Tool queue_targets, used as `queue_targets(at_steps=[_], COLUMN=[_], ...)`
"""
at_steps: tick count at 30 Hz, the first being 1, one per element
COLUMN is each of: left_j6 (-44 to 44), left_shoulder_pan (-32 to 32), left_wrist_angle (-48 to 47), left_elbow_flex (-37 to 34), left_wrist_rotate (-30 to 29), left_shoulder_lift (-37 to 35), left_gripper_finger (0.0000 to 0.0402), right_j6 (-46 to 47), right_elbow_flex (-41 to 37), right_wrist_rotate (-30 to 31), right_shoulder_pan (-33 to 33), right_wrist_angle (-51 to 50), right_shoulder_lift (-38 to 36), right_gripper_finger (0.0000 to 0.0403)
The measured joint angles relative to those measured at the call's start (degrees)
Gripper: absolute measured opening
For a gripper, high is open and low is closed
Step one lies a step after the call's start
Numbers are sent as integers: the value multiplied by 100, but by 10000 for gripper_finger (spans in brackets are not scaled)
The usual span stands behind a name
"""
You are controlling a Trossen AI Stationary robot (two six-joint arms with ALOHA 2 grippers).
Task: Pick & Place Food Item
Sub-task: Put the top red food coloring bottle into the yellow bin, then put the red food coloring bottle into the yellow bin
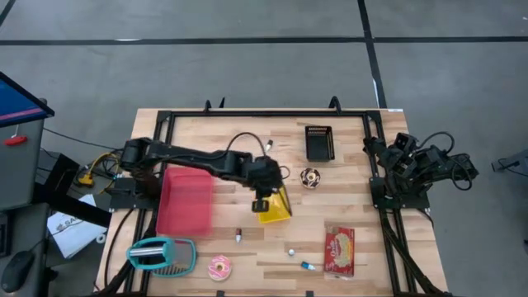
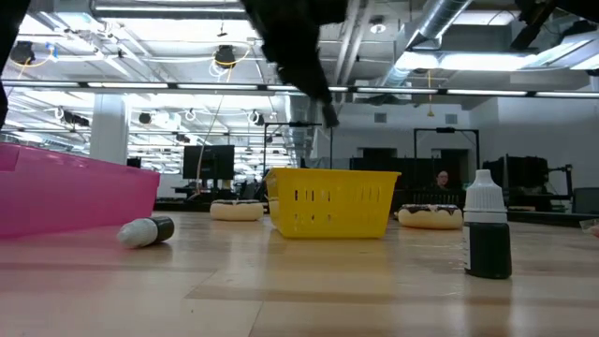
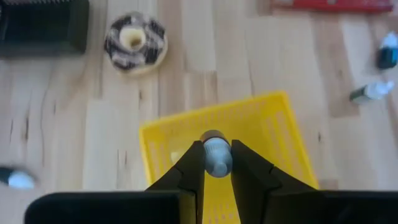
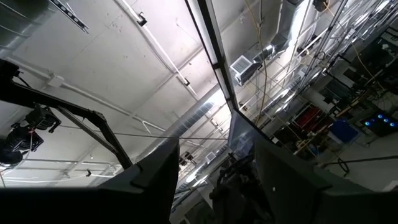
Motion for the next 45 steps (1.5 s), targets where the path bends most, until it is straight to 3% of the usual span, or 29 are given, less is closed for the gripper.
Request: queue_targets(at_steps=[4,7,23,33,45], left_j6=[-74,67,413,509,348], left_shoulder_pan=[16,165,236,234,214], left_wrist_angle=[486,671,911,1086,955], left_elbow_flex=[-655,-701,-712,-714,-714], left_wrist_rotate=[-470,-668,-193,-135,-91], left_shoulder_lift=[-18,139,385,410,49], left_gripper_finger=[46,46,49,115,124], right_j6=[90,141,104,104,149], right_elbow_flex=[0,-2,0,0,0], right_wrist_rotate=[-27,-39,19,20,20], right_shoulder_pan=[15,96,295,297,302], right_wrist_angle=[18,74,644,709,712], right_shoulder_lift=[89,188,872,928,928], right_gripper_finger=[203,203,203,203,203])
